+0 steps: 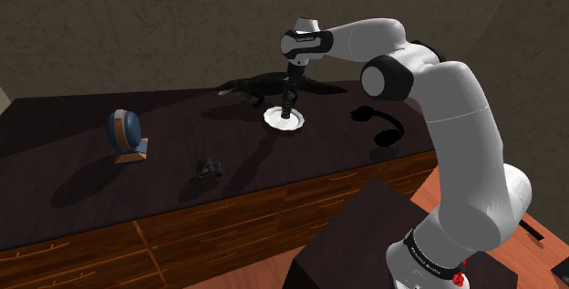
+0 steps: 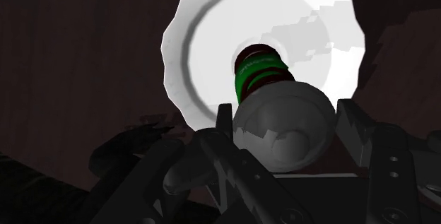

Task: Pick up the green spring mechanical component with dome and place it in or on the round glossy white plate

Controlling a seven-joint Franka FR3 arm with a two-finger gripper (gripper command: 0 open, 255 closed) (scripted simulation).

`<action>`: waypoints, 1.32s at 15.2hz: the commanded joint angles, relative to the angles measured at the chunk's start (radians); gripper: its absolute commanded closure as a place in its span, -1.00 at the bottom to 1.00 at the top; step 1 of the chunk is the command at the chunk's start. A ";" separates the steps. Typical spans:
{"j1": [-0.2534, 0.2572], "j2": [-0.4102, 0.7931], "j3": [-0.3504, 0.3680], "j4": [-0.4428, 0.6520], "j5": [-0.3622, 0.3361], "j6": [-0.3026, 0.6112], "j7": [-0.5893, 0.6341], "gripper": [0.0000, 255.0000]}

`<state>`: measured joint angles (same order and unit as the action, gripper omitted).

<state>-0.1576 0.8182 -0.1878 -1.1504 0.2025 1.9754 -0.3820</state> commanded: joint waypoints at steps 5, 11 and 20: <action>0.000 0.000 0.000 0.000 0.000 0.000 0.000 -1.00; -0.004 -0.032 -0.005 0.046 -0.007 -0.077 0.005 -1.00; -0.005 -0.039 -0.006 0.062 -0.008 -0.099 0.007 -1.00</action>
